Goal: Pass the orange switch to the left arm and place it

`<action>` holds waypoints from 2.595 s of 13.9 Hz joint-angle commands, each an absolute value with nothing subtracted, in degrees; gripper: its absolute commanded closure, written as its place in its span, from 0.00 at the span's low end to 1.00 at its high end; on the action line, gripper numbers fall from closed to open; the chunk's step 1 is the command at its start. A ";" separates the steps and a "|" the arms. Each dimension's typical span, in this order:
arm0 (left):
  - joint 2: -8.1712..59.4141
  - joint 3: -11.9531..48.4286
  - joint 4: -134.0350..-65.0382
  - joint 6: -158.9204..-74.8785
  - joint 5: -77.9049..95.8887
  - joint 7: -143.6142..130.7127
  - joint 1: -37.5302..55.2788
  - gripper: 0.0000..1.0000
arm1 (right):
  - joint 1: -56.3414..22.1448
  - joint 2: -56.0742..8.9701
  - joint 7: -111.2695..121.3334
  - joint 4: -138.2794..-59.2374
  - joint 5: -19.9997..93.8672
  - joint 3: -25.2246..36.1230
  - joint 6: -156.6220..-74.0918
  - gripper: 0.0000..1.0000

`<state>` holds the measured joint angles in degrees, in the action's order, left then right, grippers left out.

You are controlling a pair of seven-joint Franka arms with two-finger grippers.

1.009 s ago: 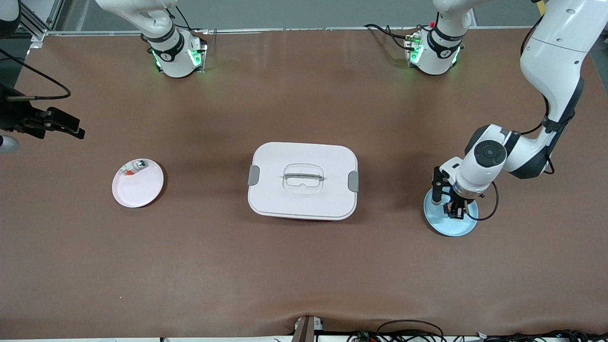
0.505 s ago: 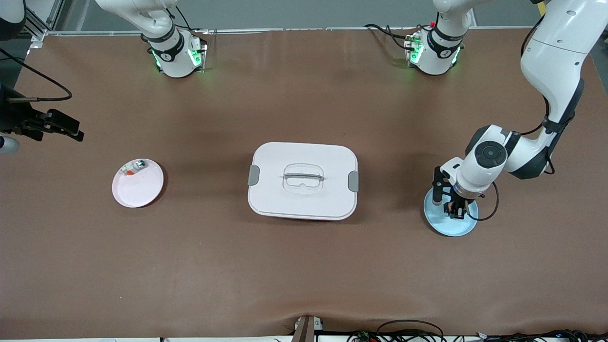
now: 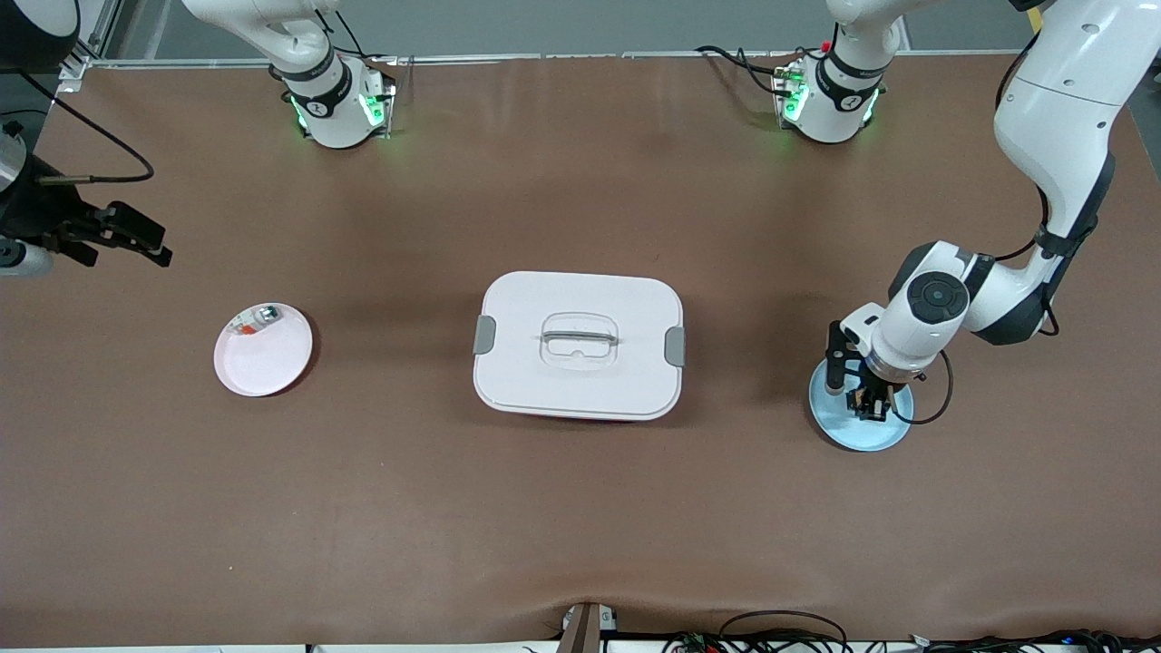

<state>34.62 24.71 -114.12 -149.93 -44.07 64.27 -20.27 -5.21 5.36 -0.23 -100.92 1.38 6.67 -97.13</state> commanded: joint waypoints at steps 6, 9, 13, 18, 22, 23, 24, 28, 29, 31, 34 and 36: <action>32.17 27.24 -112.94 -148.89 -38.87 48.19 -20.65 0.00 | -4.75 6.59 -0.18 -98.62 0.97 6.15 -91.94 0.00; 29.01 27.42 -113.03 -147.93 -32.28 40.81 -20.57 0.00 | -4.22 5.89 -0.26 -96.68 0.88 6.24 -89.47 0.00; 22.61 30.40 -112.50 -139.78 -25.33 24.49 -20.65 0.00 | -4.04 5.71 -0.18 -96.06 0.62 6.42 -89.38 0.00; 20.13 36.55 -102.59 -118.25 -22.24 -3.47 -20.48 0.00 | -4.04 5.71 -0.18 -96.06 0.62 6.42 -89.47 0.00; 19.86 37.79 -95.91 -109.71 -19.09 -12.99 -20.57 0.00 | -4.04 5.71 -0.18 -96.06 0.62 6.42 -89.47 0.00; 19.25 37.71 -93.89 -106.99 -17.42 -14.49 -20.65 0.00 | -4.04 5.71 -0.18 -95.98 0.62 6.42 -89.47 0.00; 18.73 37.71 -91.69 -104.35 -16.36 -15.63 -20.65 0.00 | -4.04 5.63 -0.18 -95.98 0.62 6.42 -89.47 0.00; 18.37 37.53 -82.46 -93.01 -16.08 -15.03 -21.18 0.00 | -4.04 5.71 -0.18 -95.98 0.53 6.42 -89.47 0.00; 18.28 37.44 -81.48 -90.64 -16.26 -14.94 -21.70 0.00 | -4.04 5.71 -0.18 -95.98 0.61 6.42 -89.47 0.00; 17.93 37.44 -81.21 -89.74 -16.09 -14.94 -22.85 0.00 | -4.04 5.71 -0.18 -95.98 0.53 6.42 -89.47 0.00; 14.78 37.71 -81.21 -89.04 -13.99 -14.77 -24.43 0.00 | -4.04 5.63 -0.09 -95.98 0.53 6.42 -89.47 0.00; 10.65 35.17 -81.56 -88.95 -9.77 -14.77 -23.65 0.00 | -4.04 5.63 -0.09 -95.98 0.53 6.42 -89.56 0.00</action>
